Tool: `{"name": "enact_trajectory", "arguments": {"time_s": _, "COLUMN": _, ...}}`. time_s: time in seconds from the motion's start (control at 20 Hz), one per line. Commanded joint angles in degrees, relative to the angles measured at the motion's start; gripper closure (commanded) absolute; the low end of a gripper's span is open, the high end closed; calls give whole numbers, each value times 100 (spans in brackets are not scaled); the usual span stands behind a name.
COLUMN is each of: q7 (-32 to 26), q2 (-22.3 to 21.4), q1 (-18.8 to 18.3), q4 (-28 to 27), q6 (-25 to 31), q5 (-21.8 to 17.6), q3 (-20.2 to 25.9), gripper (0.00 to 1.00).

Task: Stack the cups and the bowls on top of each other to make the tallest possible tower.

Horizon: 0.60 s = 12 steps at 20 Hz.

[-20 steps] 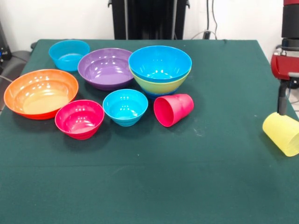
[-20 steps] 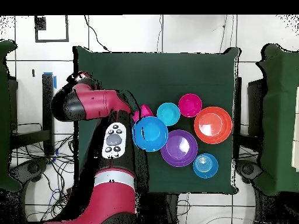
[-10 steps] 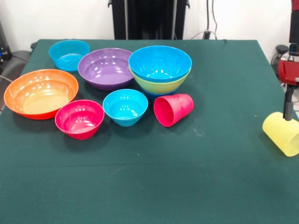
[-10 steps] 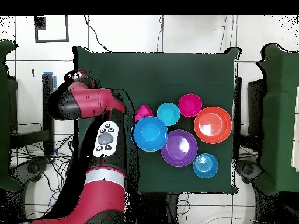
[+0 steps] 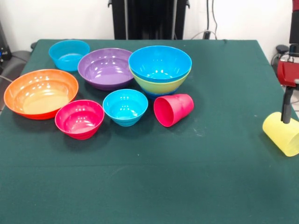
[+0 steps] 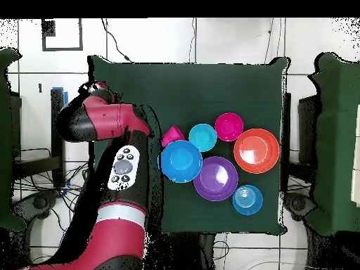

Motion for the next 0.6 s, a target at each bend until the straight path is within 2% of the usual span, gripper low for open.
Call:
{"name": "enact_trajectory", "arguments": {"time_s": 0.05, "q7": 503, "q2": 185, "q1": 184, "q4": -279, "q6": 966, "q5": 196, "q3": -37, "gripper": 0}}
{"name": "enact_trajectory", "arguments": {"time_s": 0.25, "q7": 517, "q2": 267, "q1": 266, "q4": -370, "q6": 1212, "q5": 270, "q3": -197, "gripper": 0}}
{"name": "enact_trajectory", "arguments": {"time_s": 0.6, "q7": 388, "q2": 378, "q1": 192, "q4": -413, "q6": 1379, "q5": 355, "q3": -115, "gripper": 0}}
